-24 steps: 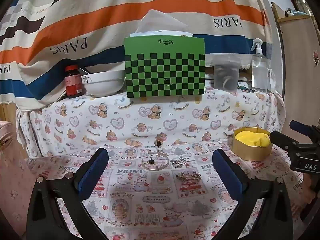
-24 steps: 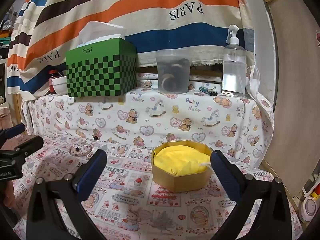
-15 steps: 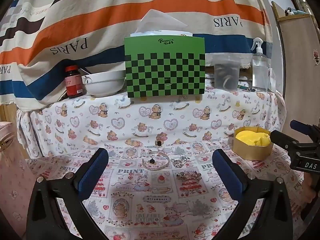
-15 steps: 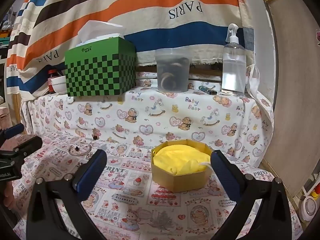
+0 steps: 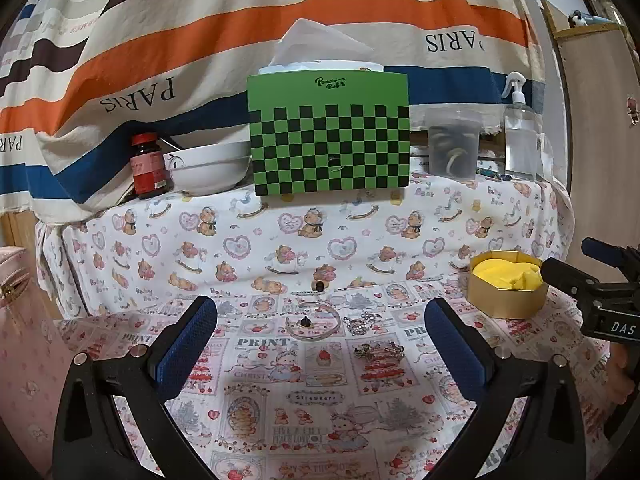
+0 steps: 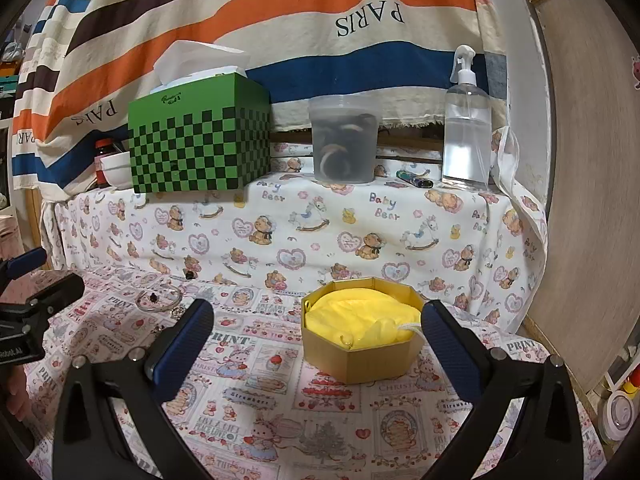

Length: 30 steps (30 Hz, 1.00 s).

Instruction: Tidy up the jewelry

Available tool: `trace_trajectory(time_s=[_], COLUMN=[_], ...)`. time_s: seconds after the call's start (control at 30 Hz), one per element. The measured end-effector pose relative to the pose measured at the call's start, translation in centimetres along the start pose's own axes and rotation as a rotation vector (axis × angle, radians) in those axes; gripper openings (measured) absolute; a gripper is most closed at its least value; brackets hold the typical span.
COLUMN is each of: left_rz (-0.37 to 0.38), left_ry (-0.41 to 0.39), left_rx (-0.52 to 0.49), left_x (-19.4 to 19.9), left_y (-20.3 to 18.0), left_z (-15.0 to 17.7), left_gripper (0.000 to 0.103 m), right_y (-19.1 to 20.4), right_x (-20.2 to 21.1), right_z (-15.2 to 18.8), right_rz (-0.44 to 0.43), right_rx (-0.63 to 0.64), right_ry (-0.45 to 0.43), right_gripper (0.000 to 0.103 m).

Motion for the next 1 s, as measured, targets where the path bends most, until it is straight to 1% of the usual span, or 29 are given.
trace_trajectory(time_s=[0.2, 1.0], left_rz=[0.004, 0.003], left_ry=[-0.009, -0.006], left_rx=[-0.024, -0.028], left_x=[0.21, 0.27], left_y=[-0.38, -0.96], left_z=[-0.29, -0.17], left_gripper=[0.103, 0.103], right_y=[-0.03, 0.03], right_x=[-0.05, -0.12], right_z=[0.06, 0.05], right_rz=[-0.002, 0.001], right_rx=[0.003, 0.003], right_ry=[-0.001, 0.007], right_gripper=[0.103, 0.103])
Point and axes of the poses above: each gripper's, at about its wrist camera, not at the fingertips, and x roughly against the way its jaws point, y to its left, z to its underside, the point moved 1 cm from there along -x, roughly the way its jaws point, and after that the axes turned 12 degrees about -y, right-handed, at the moved point
